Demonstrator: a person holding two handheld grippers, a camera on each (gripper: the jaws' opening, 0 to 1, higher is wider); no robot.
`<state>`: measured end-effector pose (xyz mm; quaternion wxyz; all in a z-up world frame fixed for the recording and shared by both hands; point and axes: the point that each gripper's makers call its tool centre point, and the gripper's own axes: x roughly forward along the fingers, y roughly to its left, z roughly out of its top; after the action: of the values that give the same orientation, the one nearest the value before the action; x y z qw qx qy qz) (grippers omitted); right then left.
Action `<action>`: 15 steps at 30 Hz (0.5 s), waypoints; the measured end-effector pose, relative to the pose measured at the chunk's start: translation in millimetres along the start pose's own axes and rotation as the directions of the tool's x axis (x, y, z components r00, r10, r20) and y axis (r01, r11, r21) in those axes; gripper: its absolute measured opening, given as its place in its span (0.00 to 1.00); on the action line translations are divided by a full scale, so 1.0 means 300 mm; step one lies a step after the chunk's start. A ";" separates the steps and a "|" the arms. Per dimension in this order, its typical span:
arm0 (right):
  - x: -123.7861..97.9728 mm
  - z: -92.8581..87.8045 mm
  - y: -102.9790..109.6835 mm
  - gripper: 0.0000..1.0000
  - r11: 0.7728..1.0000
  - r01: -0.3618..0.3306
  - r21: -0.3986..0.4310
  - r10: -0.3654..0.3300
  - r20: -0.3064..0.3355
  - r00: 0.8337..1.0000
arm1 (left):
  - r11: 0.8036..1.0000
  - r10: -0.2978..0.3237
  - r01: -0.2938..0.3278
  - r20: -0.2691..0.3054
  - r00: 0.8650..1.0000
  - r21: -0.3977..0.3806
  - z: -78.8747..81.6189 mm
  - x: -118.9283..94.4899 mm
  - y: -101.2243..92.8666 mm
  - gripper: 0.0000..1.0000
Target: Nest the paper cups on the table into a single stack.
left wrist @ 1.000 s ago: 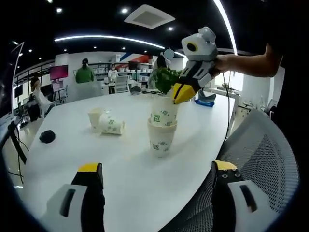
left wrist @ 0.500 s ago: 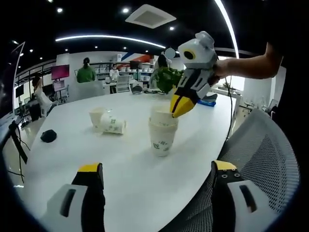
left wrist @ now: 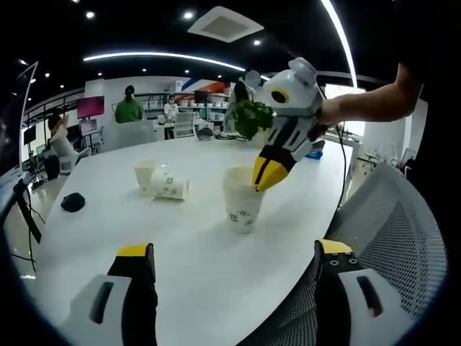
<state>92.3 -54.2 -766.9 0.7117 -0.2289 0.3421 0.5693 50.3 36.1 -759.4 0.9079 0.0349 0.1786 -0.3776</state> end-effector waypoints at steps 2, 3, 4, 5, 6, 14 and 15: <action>0.002 -0.002 -0.002 0.00 1.000 0.001 0.006 -0.001 0.001 1.000 | 1.000 -0.001 0.001 0.000 1.000 0.000 -0.001 0.000 0.000 0.90; 0.003 -0.002 -0.002 0.00 1.000 0.001 0.006 -0.001 0.002 1.000 | 1.000 -0.001 0.001 -0.001 1.000 0.000 -0.001 0.000 0.000 0.90; 0.004 -0.002 -0.002 0.00 1.000 0.001 0.007 -0.001 0.002 1.000 | 1.000 -0.001 0.001 -0.001 1.000 0.000 -0.002 0.000 0.000 0.90; 0.006 -0.004 -0.002 0.00 1.000 0.002 0.009 -0.002 0.000 1.000 | 1.000 -0.001 0.001 0.000 1.000 0.000 -0.001 0.000 0.000 0.90; 0.010 -0.008 -0.002 0.00 1.000 0.003 0.006 -0.003 -0.003 1.000 | 1.000 -0.001 0.001 0.000 1.000 0.000 0.000 -0.001 0.000 0.90; 0.018 -0.018 0.005 0.01 1.000 0.005 0.000 -0.005 -0.012 1.000 | 1.000 0.004 -0.004 0.002 1.000 0.000 0.001 -0.004 0.002 0.90; 0.018 -0.019 0.004 0.01 1.000 0.008 0.001 -0.008 -0.013 1.000 | 1.000 0.004 -0.004 0.002 1.000 0.000 0.001 -0.004 0.002 0.90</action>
<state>90.6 -54.5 -774.7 0.7118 -0.2336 0.3462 0.5648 49.9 37.2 -758.6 0.9087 0.0351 0.1777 -0.3761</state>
